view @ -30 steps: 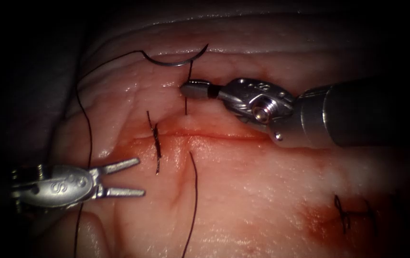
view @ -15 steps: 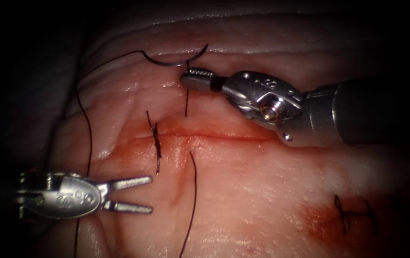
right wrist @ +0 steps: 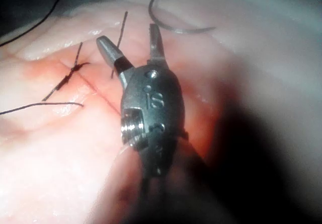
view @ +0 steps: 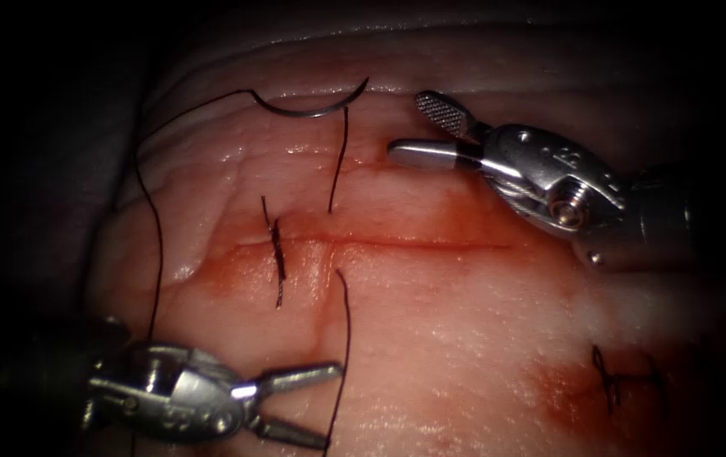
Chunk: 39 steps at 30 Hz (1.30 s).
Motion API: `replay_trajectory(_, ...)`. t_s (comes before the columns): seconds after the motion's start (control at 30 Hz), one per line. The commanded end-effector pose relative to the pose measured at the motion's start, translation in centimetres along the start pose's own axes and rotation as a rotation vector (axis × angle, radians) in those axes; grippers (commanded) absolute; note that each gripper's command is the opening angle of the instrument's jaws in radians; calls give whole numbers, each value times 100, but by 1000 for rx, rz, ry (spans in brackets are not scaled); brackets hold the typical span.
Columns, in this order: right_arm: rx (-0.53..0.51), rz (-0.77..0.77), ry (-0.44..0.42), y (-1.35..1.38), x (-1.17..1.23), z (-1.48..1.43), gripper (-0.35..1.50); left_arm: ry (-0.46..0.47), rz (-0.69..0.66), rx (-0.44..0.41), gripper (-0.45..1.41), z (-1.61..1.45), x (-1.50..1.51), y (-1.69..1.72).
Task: Wound Closure
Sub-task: With the left tool, grab a long length of suture, then with the right tool, grab the suture to allow the left to regrasp a longer length of suture.
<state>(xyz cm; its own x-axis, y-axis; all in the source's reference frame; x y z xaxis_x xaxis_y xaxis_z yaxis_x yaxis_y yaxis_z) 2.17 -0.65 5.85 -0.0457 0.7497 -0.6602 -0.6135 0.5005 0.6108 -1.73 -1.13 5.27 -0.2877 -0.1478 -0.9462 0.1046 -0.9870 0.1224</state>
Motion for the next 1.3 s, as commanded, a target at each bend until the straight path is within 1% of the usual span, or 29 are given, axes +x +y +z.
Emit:
replay_trajectory(0.03,-3,-4,-1,-2,-13,-1,123,1,0,11,41,6,0,1)
replay_trajectory(0.13,-8,-18,-12,0,-25,-7,118,-4,0,63,42,0,9,-5)
replay_trajectory(0.23,-7,-26,-18,0,-31,-7,116,-31,-5,82,41,-8,8,-7)
replay_trajectory(0.33,-8,-27,-17,1,-32,-6,115,-41,-7,86,39,-13,6,-8)
replay_trajectory(0.57,-7,-28,-17,0,-33,-6,106,-44,-6,90,39,-5,11,-5)
replay_trajectory(0.63,-6,-30,-16,0,-35,-7,104,-44,-7,90,36,-5,13,-5)
replay_trajectory(0.7,-6,-33,-20,-2,-38,-7,101,-43,-2,89,17,-7,13,-6)
replay_trajectory(0.73,-5,-35,-23,-3,-39,-8,101,-42,3,87,-1,-8,12,-7)
replay_trajectory(0.77,-4,-37,-25,-4,-41,-8,101,-41,8,86,-35,-10,11,-8)
replay_trajectory(0.8,-4,-39,-24,-5,-43,-10,101,-41,8,85,-45,-11,10,-9)
replay_trajectory(1.0,38,-50,-20,-10,-52,-20,103,-35,6,97,-45,-10,-2,-22)
replay_trajectory(1.13,50,-56,-21,-8,-56,-29,93,-31,25,98,-45,-7,-9,-29)
replay_trajectory(1.17,52,-58,-23,-9,-58,-30,99,-30,24,98,-45,-7,-9,-31)
replay_trajectory(1.23,51,-96,-23,-13,-60,-32,120,-29,18,98,-45,-8,-11,-38)
replay_trajectory(1.3,59,-203,-13,-21,-62,-35,125,-25,24,100,-45,-8,-13,-45)
